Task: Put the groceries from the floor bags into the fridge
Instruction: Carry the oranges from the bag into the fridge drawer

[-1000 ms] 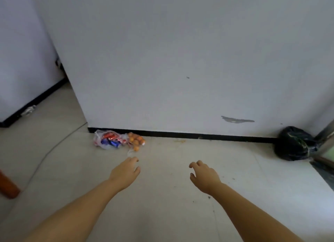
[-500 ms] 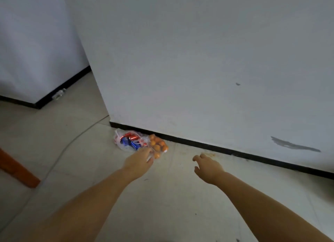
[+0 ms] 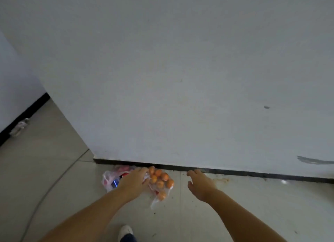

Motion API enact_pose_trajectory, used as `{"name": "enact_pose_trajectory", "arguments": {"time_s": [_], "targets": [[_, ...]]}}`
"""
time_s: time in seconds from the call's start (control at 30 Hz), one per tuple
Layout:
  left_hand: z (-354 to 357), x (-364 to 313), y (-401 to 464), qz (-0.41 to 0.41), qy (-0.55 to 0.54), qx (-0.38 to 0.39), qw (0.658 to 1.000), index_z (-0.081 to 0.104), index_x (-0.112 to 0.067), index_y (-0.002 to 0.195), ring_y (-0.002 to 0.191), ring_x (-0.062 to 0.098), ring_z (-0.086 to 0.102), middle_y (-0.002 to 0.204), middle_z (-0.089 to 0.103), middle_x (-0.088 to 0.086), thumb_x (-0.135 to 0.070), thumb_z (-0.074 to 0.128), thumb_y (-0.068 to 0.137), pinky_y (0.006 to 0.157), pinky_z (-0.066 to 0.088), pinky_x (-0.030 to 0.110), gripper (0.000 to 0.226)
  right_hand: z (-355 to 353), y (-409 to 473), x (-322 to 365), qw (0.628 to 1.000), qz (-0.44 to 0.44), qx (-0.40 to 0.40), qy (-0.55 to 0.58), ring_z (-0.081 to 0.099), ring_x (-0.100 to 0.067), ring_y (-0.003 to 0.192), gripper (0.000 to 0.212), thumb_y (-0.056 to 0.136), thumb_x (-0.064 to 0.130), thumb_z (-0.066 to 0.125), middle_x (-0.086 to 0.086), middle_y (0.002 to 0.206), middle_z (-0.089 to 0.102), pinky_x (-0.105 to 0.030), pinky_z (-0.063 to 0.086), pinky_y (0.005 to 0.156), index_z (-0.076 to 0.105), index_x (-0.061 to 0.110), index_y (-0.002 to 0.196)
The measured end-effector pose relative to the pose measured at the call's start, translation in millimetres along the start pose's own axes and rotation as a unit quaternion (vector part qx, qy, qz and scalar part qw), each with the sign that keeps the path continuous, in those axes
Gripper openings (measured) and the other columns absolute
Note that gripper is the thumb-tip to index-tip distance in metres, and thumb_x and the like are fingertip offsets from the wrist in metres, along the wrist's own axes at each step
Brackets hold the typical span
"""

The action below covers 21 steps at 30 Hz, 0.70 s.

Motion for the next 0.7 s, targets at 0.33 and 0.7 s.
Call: {"name": "enact_pose_trajectory", "arguments": {"time_s": [0.33,0.7], "targets": [[105.3,94.6,191.2,0.024,0.017,0.100,0.995,0.049,-0.016,0.123,0.110,0.028,0.057,0.124,0.055,0.009,-0.033,0.041,0.096,0.087,0.048,0.039,0.033,100.0,196.4,4.2,0.997,0.023,0.054,0.048,0.054,-0.027,0.114,0.037,0.096,0.024,0.040,-0.006,0.130,0.048,-0.038,0.048,0.092,0.044,0.019,0.132],[404.3,243.6,371.4,0.076,0.234,0.105,0.963,0.002,-0.008,0.151,0.147,0.027,0.006,0.159,0.006,0.011,-0.038,0.039,0.097,0.118,0.007,0.044,0.072,424.4,384.8,-55.2,0.965,-0.175,0.191,-0.037,0.040,-0.026,0.133,0.053,0.096,0.008,0.043,-0.005,0.152,0.032,-0.033,0.037,0.104,0.031,0.021,0.146]]}}
Point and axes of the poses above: each hand's wrist, its own y-axis towards the middle knuckle, its own z-axis out of the palm, x = y × z, the point moved 1 cm from there along y, towards the middle knuckle
